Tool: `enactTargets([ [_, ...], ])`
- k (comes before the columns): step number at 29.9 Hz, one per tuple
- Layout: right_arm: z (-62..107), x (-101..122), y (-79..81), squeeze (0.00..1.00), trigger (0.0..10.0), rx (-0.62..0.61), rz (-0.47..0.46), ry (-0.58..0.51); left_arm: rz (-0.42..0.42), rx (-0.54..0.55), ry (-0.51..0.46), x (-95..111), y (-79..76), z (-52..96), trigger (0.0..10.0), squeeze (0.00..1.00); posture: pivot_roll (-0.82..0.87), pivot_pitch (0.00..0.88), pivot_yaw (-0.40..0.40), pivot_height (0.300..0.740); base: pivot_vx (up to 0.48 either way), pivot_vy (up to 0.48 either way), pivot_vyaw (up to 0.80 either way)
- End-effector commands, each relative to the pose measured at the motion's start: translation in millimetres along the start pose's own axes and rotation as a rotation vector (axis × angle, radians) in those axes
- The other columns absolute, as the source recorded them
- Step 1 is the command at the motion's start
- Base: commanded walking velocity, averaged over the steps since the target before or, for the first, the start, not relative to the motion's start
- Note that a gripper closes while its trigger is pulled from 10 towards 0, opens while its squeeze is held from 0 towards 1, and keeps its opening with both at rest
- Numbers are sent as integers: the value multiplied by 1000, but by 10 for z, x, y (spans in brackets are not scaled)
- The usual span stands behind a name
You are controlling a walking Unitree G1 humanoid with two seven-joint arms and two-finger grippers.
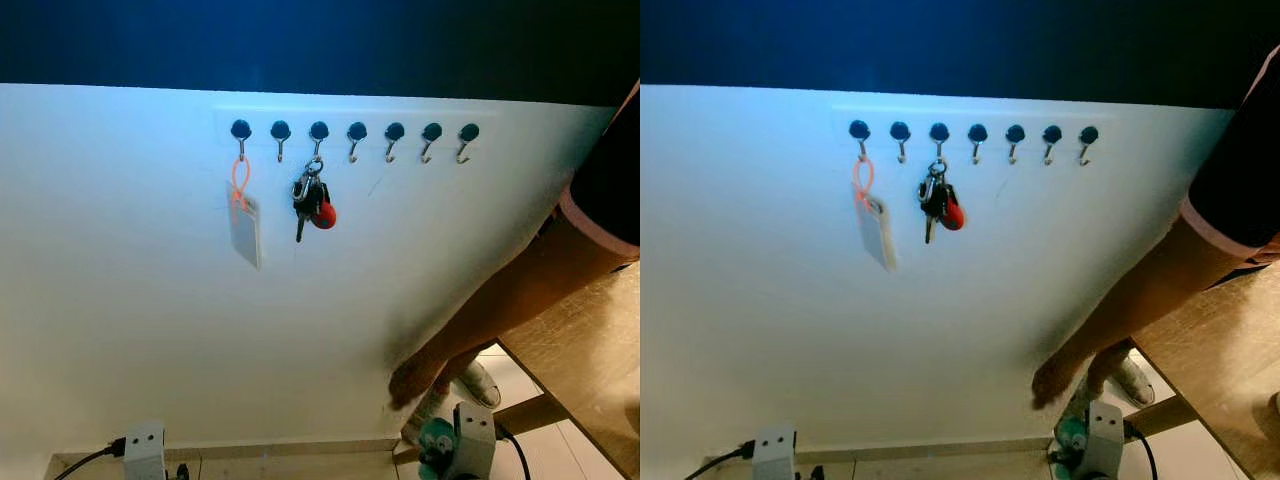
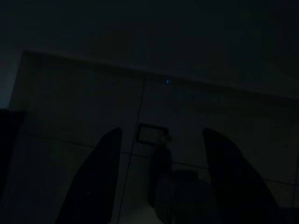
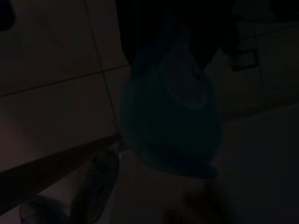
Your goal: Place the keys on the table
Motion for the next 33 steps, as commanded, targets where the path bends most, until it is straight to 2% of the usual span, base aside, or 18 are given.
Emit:
enactTargets([
  [1,-1,-5,-15,0,10000,-4,-4,11,34,10,-1,-37,1,14,10000,0,44,2,-63,740,0,0,0],
  [7,-15,43,-27,0,10000,-17,-9,1,123,79,8,-99,183,59,10000,0,29,0,-37,740,0,0,0],
  [11,-31,140,-54,0,10000,-6,1,-31,113,72,21,-103,214,64,10000,0,21,0,-20,740,0,0,0],
  [14,-50,200,-71,0,10000,-11,-4,-28,124,64,-4,0,215,32,10000,0,27,0,-32,740,0,0,0],
  [15,-53,193,-67,0,10000,-10,-5,-14,159,63,-15,32,211,21,10000,0,29,0,-30,740,0,0,0],
  [16,-53,193,-67,0,10000,-10,-5,-14,159,63,-15,32,211,21,10000,0,29,0,-30,740,0,0,0],
  [18,-53,172,-20,0,10000,26,-47,-13,278,79,-50,97,222,5,10000,0,27,0,-23,740,0,0,0],
  [20,-46,124,25,0,10000,45,-59,-4,300,83,-69,133,212,-4,10000,0,31,3,-21,740,0,0,0],
  [24,-18,-7,65,0,10000,40,-8,35,156,33,-61,120,101,-10,10000,0,28,15,-27,740,0,0,0],
  [26,-11,-34,60,0,10000,32,-2,43,137,18,-61,109,73,-8,10000,0,28,15,-27,740,0,0,0],
  [28,17,-109,47,0,10000,35,33,59,65,-28,-52,52,-24,3,10000,0,24,21,-33,740,0,0,0],
  [29,17,-109,47,0,10000,35,33,59,65,-28,-52,52,-24,3,10000,0,24,21,-33,740,0,0,0],
  [30,28,-137,48,0,10000,42,46,62,14,-42,-44,25,-58,9,10000,0,27,24,-38,740,0,0,0],
  [31,28,-137,48,0,10000,42,46,62,14,-42,-44,25,-58,9,10000,0,27,24,-38,740,0,0,0],
  [33,40,-162,44,0,10000,46,43,60,-132,-56,-27,-24,-105,19,10000,0,31,26,-42,740,0,0,0],
])
Point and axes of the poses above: a point about 5 cm out from each wrist's last joint towards the gripper, its own z axis pointing back from the gripper into the wrist, its own x axis along the axis of the wrist's last joint, y = z × x, the point moved 1 cm from there along -z, pointing out of the wrist towards the gripper, and after that the axes turned 6 degrees about z, right-handed, at the moved point
